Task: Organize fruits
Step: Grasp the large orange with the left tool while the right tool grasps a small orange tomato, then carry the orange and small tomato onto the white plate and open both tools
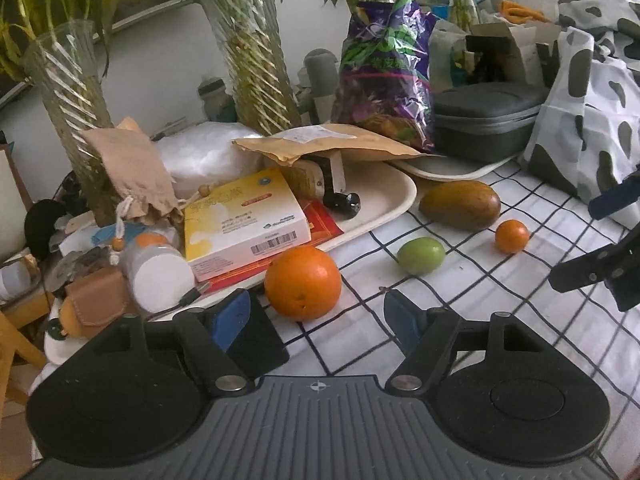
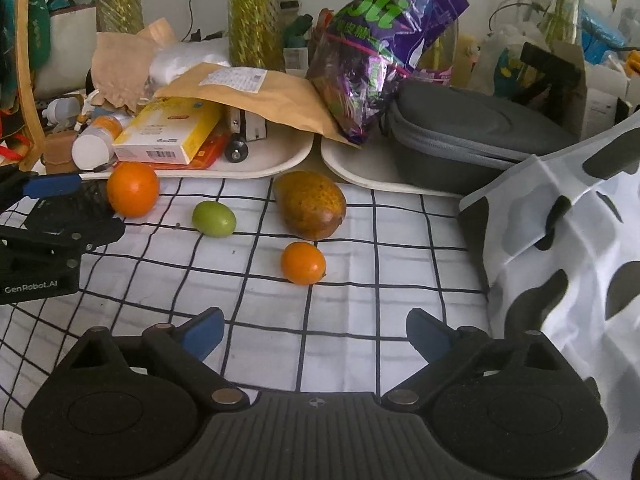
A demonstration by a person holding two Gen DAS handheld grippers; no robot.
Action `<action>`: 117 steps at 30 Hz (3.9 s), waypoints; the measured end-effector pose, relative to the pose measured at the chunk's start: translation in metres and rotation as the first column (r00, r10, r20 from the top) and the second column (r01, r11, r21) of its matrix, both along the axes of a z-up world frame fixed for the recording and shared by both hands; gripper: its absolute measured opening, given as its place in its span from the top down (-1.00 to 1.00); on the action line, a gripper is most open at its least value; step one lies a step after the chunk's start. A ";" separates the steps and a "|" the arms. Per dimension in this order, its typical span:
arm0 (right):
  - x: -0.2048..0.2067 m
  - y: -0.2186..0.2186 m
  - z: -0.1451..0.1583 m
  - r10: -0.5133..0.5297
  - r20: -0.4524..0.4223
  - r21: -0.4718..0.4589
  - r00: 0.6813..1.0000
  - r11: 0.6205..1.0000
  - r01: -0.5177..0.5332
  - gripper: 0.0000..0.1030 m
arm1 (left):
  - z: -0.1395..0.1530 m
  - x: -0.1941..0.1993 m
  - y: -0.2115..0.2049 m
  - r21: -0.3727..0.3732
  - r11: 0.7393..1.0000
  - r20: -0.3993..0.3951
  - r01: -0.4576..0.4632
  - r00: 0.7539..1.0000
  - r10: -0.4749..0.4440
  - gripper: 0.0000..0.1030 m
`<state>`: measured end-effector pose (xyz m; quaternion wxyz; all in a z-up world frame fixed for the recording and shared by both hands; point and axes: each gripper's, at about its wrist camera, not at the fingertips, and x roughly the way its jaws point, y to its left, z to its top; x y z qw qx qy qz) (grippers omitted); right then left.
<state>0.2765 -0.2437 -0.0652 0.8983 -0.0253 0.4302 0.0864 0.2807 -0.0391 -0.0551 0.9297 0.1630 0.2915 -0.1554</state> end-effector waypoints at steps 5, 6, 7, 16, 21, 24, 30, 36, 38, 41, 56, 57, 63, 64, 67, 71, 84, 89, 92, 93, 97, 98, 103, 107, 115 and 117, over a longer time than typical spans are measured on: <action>0.011 -0.001 -0.008 0.009 0.002 -0.010 1.000 1.000 -0.009 -0.89 | -0.006 0.014 -0.002 -0.002 1.000 0.009 -0.015 1.000 0.015 -0.41; 0.013 -0.001 -0.010 0.011 0.002 -0.010 1.000 1.000 -0.011 -0.88 | -0.007 0.017 -0.001 -0.007 1.000 0.010 -0.020 1.000 0.020 -0.41; 0.015 -0.001 -0.011 0.015 0.005 -0.008 1.000 1.000 -0.015 -0.87 | -0.008 0.019 -0.001 -0.014 1.000 0.009 -0.024 1.000 0.024 -0.41; 0.029 0.000 -0.021 0.047 0.027 0.016 0.999 0.999 -0.047 -0.74 | -0.018 0.037 0.003 -0.057 0.997 0.008 -0.051 0.999 0.051 -0.37; 0.033 0.003 -0.024 0.068 0.058 0.019 0.996 0.997 -0.070 -0.63 | -0.022 0.043 0.005 -0.076 0.996 -0.025 -0.047 0.999 0.045 0.01; 0.037 0.002 -0.027 0.077 0.067 0.025 0.995 0.997 -0.078 -0.34 | -0.022 0.043 0.005 -0.071 0.996 -0.026 -0.044 0.999 0.042 0.01; 0.040 0.001 -0.029 0.090 0.096 0.027 0.991 0.995 -0.093 0.18 | -0.020 0.046 0.008 -0.085 0.995 -0.048 -0.044 0.998 0.040 0.02; 0.037 0.002 -0.024 0.112 0.099 0.036 0.989 0.993 -0.116 0.41 | -0.017 0.048 0.010 -0.104 0.994 -0.066 -0.040 0.997 0.033 0.02; 0.034 0.002 -0.019 0.116 0.113 0.032 0.987 0.992 -0.121 0.41 | -0.012 0.047 0.010 -0.129 0.991 -0.071 -0.029 0.997 0.020 0.02; 0.030 0.001 -0.011 0.117 0.125 0.037 0.985 0.992 -0.122 0.41 | -0.005 0.042 0.006 -0.128 0.992 -0.060 -0.011 0.998 0.004 0.02; -0.014 0.001 0.016 0.142 0.120 0.057 0.983 0.987 -0.149 0.41 | 0.040 -0.010 0.003 -0.161 0.986 -0.043 0.037 0.998 -0.044 0.03; -0.019 0.001 0.020 0.142 0.123 0.062 0.982 0.987 -0.151 0.41 | 0.042 -0.015 0.003 -0.161 0.986 -0.046 0.041 0.998 -0.049 0.02; -0.046 0.002 0.035 0.147 0.133 0.095 0.980 0.982 -0.161 0.41 | 0.054 -0.049 0.003 -0.155 0.985 -0.051 0.074 0.995 -0.082 0.03; -0.050 0.003 0.037 0.148 0.135 0.094 0.980 0.982 -0.162 0.41 | 0.055 -0.054 0.003 -0.155 0.985 -0.051 0.078 0.995 -0.086 0.03; -0.065 0.004 0.042 0.152 0.138 0.095 0.979 0.982 -0.166 0.41 | 0.061 -0.069 0.003 -0.168 0.982 -0.054 0.089 0.994 -0.100 0.03; -0.085 0.004 0.048 0.148 0.142 0.094 0.979 0.982 -0.162 0.41 | 0.067 -0.089 0.000 -0.172 0.979 -0.066 0.108 0.990 -0.121 0.02; -0.139 0.004 0.059 0.138 0.135 0.091 0.981 0.984 -0.151 0.41 | 0.059 -0.139 -0.005 -0.185 0.973 -0.189 0.139 0.966 -0.174 0.02; -0.154 0.004 0.060 0.144 0.127 0.098 0.981 0.983 -0.157 0.41 | 0.049 -0.144 -0.003 -0.217 0.969 -0.271 0.121 0.946 -0.179 0.02; -0.161 0.004 0.061 0.149 0.126 0.096 0.981 0.982 -0.162 0.41 | 0.042 -0.144 -0.003 -0.235 0.966 -0.318 0.109 0.930 -0.182 0.02; -0.163 0.004 0.061 0.150 0.126 0.095 0.981 0.982 -0.162 0.41 | 0.040 -0.143 -0.003 -0.240 0.965 -0.331 0.106 0.926 -0.184 0.02; -0.168 0.005 0.060 0.151 0.123 0.099 0.981 0.982 -0.163 0.41 | 0.032 -0.140 -0.006 -0.241 0.965 -0.372 0.102 0.909 -0.189 0.02; -0.169 0.005 0.061 0.150 0.123 0.100 0.981 0.982 -0.163 0.41 | 0.031 -0.139 -0.007 -0.235 0.967 -0.379 0.101 0.906 -0.187 0.02; -0.176 0.005 0.061 0.156 0.109 0.119 0.982 0.978 -0.169 0.41 | 0.036 -0.145 -0.008 -0.232 0.965 -0.337 0.125 0.920 -0.200 0.01; -0.182 0.009 0.060 0.174 0.101 0.114 0.980 0.976 -0.185 0.41 | 0.046 -0.151 -0.005 -0.272 0.954 -0.281 0.124 0.938 -0.202 -0.39; -0.199 0.011 0.058 0.177 0.087 0.115 0.980 0.976 -0.187 0.41 | 0.062 -0.169 0.002 -0.285 0.955 -0.207 0.079 0.968 -0.142 -0.39; -0.204 0.012 0.058 0.184 0.085 0.116 0.979 0.974 -0.193 0.41 | 0.067 -0.176 0.004 -0.279 0.958 -0.185 0.070 0.975 -0.125 -0.39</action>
